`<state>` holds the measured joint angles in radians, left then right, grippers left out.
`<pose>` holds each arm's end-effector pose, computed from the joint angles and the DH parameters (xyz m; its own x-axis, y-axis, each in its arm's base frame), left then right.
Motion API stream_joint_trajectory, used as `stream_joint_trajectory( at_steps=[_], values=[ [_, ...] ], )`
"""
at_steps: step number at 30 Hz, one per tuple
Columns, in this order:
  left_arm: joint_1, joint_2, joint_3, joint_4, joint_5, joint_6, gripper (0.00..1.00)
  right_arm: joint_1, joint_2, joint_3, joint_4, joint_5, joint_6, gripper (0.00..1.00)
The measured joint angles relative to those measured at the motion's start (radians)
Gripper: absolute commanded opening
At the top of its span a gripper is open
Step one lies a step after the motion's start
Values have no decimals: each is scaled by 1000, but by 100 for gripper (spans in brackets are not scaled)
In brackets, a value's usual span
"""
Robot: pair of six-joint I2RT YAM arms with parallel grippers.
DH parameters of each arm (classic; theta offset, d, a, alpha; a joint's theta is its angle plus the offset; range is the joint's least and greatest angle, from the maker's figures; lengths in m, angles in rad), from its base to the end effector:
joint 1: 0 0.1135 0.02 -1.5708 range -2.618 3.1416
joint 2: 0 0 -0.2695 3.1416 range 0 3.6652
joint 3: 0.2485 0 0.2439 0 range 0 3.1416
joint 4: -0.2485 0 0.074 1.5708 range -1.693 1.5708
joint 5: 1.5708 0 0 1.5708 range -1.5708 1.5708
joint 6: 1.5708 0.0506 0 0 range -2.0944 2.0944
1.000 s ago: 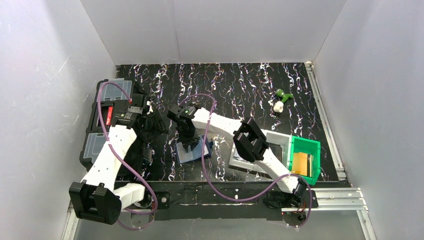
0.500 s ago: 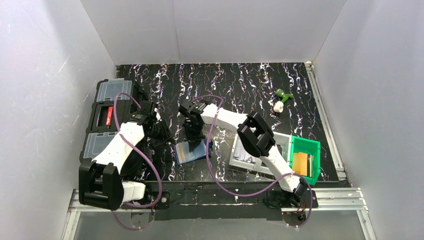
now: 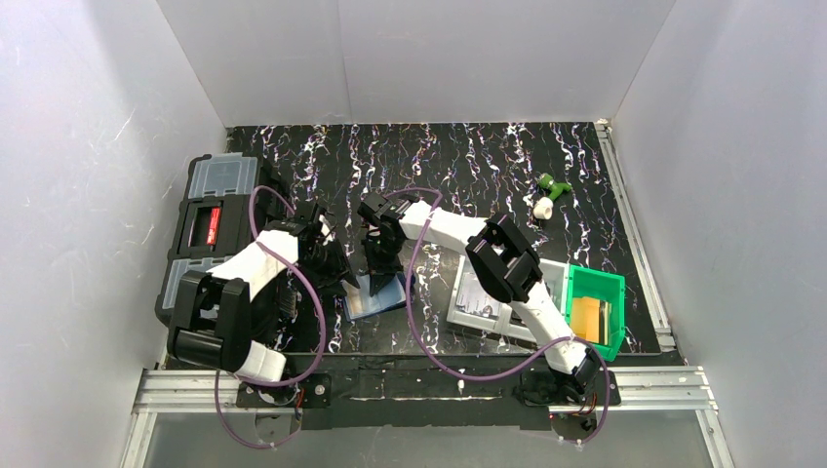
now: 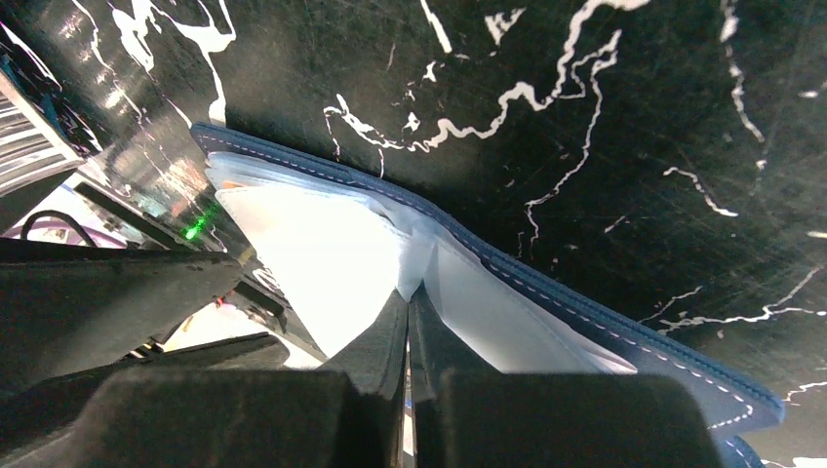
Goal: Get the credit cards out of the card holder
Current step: Remove the credit card from the card holder.
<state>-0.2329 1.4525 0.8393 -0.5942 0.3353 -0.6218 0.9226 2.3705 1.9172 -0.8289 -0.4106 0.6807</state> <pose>0.2485 -0.0761 0.1803 -0.9325 -0.3441 -0.1098 -0.2601 0.8506 -0.4571 0.2775 0.3999 0.1363 -0.9530 -0.3025 0.0196 -0.2571 0.8408 0.4765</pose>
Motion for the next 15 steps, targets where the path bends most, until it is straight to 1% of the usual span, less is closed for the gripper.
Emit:
stream_joint_trajectory(
  at_steps=[15],
  values=[
    [-13, 61, -13, 46, -1, -7, 37, -5, -2, -12, 14, -16, 0, 3]
  ],
)
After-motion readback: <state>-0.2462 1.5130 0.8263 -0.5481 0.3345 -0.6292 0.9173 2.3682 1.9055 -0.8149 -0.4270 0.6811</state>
